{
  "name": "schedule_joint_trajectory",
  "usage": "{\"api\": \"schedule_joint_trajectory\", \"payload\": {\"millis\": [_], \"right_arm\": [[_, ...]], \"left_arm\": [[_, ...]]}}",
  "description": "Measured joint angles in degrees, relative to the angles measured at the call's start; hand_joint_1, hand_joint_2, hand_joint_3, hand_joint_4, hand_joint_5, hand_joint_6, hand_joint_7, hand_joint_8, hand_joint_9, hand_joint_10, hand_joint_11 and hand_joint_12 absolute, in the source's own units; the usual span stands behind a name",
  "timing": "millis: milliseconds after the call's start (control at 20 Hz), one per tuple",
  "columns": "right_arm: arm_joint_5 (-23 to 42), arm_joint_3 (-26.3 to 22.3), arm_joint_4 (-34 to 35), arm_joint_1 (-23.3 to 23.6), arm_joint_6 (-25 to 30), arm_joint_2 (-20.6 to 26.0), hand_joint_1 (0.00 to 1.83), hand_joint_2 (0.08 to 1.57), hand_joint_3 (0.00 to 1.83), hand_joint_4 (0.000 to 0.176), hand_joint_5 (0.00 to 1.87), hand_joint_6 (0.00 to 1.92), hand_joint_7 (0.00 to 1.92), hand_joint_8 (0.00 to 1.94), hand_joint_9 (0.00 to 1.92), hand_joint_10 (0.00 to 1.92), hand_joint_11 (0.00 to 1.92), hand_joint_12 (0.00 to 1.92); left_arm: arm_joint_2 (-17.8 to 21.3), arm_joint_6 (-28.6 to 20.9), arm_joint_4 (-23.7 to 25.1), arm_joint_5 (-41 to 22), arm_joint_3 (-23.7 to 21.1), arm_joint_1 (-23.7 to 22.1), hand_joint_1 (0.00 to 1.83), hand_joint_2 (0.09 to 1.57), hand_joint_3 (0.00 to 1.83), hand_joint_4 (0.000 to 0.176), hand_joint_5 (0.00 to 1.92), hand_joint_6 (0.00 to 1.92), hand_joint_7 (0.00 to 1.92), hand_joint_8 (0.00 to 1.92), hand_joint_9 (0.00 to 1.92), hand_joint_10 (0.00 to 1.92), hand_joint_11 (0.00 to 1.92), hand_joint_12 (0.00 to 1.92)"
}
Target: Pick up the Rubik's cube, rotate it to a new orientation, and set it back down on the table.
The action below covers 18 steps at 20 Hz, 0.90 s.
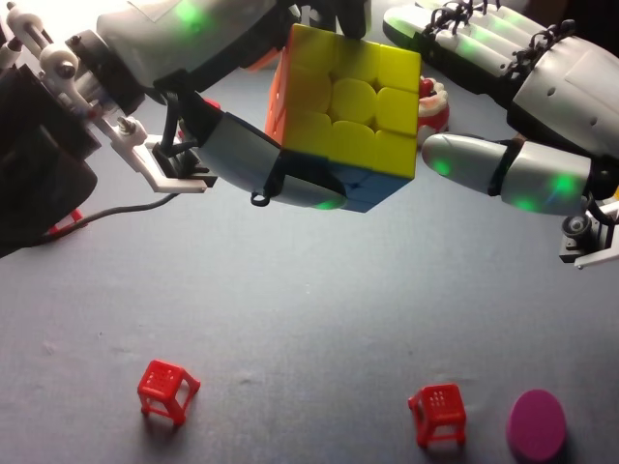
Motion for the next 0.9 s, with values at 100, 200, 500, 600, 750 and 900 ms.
{"api": "schedule_joint_trajectory", "payload": {"millis": [100, 200, 500, 600, 750, 900], "right_arm": [[-0.1, 0.0, -0.2, 0.0, 0.0, 0.0, 0.0, 1.39, 0.0, 0.0, 0.03, 0.01, 0.0, 0.0, 0.0, 0.0, 0.0, 0.0], [-0.1, -0.2, -0.2, 0.0, 0.0, 0.0, 0.0, 1.39, 0.0, 0.0, 0.0, 0.0, 0.0, 0.0, 0.0, 0.0, 0.0, 0.0], [-0.1, -1.1, 0.1, 0.0, 0.0, 0.4, 0.01, 1.42, 0.0, 0.0, 0.0, 1.0, 0.0, 1.28, 0.0, 1.37, 0.0, 1.51], [0.1, -1.2, 0.1, 0.0, 0.0, 0.5, 0.06, 1.38, 0.0, 0.0, 0.0, 0.6, 0.0, 0.9, 0.0, 1.27, 0.0, 1.79], [0.2, -1.4, 0.0, 0.0, 0.0, 0.6, 0.18, 1.37, 0.0, 0.0, 0.0, 1.71, 0.0, 1.88, 0.0, 1.89, 0.0, 1.91], [0.6, -1.5, -0.2, 0.1, 0.0, 0.7, 0.24, 1.35, 0.0, 0.0, 0.0, 1.84, 0.0, 1.94, 0.0, 1.92, 0.0, 1.92]], "left_arm": [[0.0, 0.0, 0.0, -0.2, 0.0, 0.0, 1.21, 0.67, 1.3, 0.0, 0.79, 1.71, 0.96, 1.89, 1.33, 1.92, 1.43, 1.92], [0.0, 0.0, 0.0, -0.6, 0.0, 0.0, 1.19, 0.67, 1.32, 0.0, 0.79, 1.78, 0.94, 1.92, 1.31, 1.92, 1.42, 1.92], [0.0, 0.0, 0.1, -0.7, 0.0, 0.0, 1.22, 0.67, 1.25, 0.0, 0.84, 1.58, 0.91, 1.92, 1.3, 1.92, 1.41, 1.92], [0.0, 0.0, 0.1, -0.8, 0.0, 0.0, 1.13, 0.72, 1.06, 0.0, 0.85, 1.57, 1.05, 1.92, 1.31, 1.92, 1.42, 1.92], [0.0, -0.2, 1.3, -0.7, -0.4, 0.0, 1.11, 0.77, 0.95, 0.0, 0.84, 1.55, 1.11, 1.92, 1.31, 1.92, 1.43, 1.92], [0.0, -0.5, 2.1, -0.7, -0.5, 0.0, 1.09, 0.76, 1.03, 0.0, 0.81, 1.65, 1.14, 1.92, 1.35, 1.92, 1.45, 1.92]]}}
